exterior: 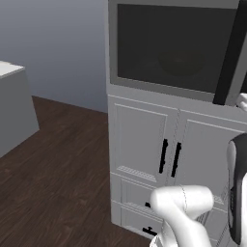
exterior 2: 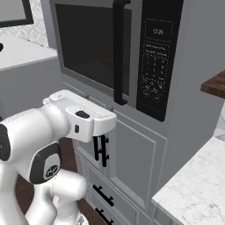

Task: Pick the squash from the sink and place it in the bowl. Then pick the bowl and place it in the microwave. Then close the microwave door and press the start button.

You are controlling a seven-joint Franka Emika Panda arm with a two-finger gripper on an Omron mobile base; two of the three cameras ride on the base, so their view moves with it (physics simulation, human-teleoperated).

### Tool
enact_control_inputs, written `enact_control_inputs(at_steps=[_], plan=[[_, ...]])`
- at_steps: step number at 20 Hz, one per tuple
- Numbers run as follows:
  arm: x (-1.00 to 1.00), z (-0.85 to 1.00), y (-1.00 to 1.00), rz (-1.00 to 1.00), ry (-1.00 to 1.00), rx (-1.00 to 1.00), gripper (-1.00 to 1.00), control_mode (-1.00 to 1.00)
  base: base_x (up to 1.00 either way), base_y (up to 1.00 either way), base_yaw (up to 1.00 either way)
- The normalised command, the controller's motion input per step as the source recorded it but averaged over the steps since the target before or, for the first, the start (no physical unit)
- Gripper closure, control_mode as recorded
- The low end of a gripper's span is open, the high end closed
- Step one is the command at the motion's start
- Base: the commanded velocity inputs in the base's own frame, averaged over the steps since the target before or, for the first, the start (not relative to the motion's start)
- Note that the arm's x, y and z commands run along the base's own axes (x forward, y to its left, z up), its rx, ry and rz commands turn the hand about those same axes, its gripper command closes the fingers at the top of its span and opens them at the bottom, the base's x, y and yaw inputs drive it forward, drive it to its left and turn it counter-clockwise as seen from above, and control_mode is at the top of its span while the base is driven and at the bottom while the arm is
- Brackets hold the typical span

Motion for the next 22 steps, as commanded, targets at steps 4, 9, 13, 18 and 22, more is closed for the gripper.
enact_control_inputs(at_steps=[4, 9, 13, 18, 22], plan=[[0.11, 0.00, -0.44, 0.00, -0.08, 0.00, -1.00, -1.00, 0.00, 0.00, 0.00], [0.01, -0.10, -0.28, 0.00, -0.05, 0.00, 1.00, -1.00, 0.00, 0.00, 0.00], [0.15, -0.17, 0.00, 0.00, 0.00, -0.01, 1.00, -1.00, 0.00, 0.00, 0.00], [0.21, -0.07, -0.09, 0.00, -0.01, 0.00, 1.00, -1.00, 0.00, 0.00, 0.00], [0.07, 0.00, -0.33, 0.00, -0.01, 0.00, 1.00, -1.00, 0.00, 0.00, 0.00]])
